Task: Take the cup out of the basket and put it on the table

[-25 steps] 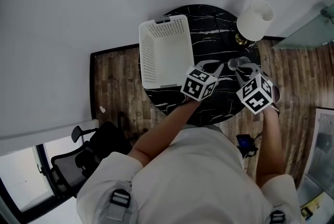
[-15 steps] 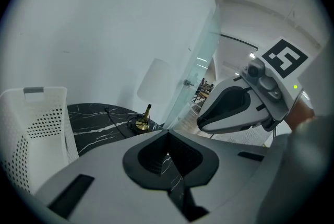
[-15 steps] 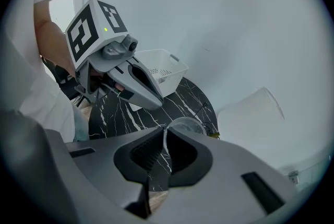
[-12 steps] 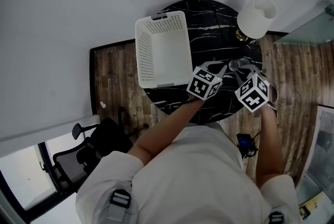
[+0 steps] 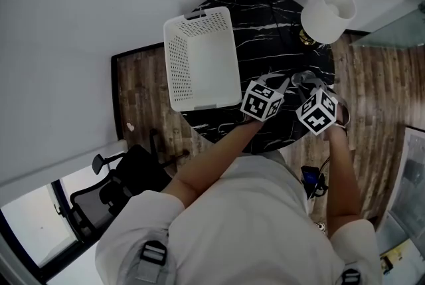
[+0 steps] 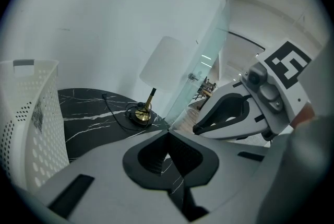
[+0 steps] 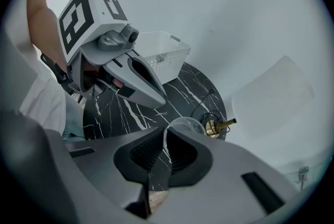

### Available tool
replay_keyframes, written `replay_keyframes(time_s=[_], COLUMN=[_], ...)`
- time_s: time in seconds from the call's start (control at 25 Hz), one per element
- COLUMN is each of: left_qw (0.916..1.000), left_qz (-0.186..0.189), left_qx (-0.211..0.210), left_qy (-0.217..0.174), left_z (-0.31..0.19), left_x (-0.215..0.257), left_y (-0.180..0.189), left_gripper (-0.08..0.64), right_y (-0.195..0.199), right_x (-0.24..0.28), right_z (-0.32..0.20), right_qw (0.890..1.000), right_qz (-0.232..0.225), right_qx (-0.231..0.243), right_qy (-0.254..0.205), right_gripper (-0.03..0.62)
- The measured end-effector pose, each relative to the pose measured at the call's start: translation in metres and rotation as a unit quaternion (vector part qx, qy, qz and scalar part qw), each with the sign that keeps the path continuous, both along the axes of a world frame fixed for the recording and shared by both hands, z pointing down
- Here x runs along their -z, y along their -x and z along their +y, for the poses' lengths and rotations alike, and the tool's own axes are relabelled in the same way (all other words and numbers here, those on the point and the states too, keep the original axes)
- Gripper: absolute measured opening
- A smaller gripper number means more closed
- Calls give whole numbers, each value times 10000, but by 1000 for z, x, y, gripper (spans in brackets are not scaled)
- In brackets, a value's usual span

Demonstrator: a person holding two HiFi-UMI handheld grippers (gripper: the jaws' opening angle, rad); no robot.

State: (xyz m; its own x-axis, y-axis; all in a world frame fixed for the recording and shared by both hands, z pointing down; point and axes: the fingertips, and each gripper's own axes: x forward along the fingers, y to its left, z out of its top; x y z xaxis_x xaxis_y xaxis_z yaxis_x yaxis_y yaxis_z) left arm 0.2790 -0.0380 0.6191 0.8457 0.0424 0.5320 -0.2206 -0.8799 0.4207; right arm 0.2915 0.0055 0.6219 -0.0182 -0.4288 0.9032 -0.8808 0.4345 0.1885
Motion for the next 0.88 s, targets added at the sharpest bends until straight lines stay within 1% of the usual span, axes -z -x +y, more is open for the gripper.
replay_keyframes(time_s=[0.32,0.56,0.88], left_qw=[10000,9998,9995], left_qz=[-67,-123,-322], left_qx=[47,-13,3], left_qy=[-19,-154,-33], left_z=[-4,-5,-1], left_x=[-36,-58,-89], left_y=[-2,-1,3], left_gripper=[6,6,6], right_y=[-7,-6,-1], right_x=[-40,-59,-86], right_z=[-3,-3,1], right_qw=[9998,9996,9990], right_qz=[31,29,12], right_qx=[41,92,170], right_qy=[173,263,406], right_gripper=[23,23,23])
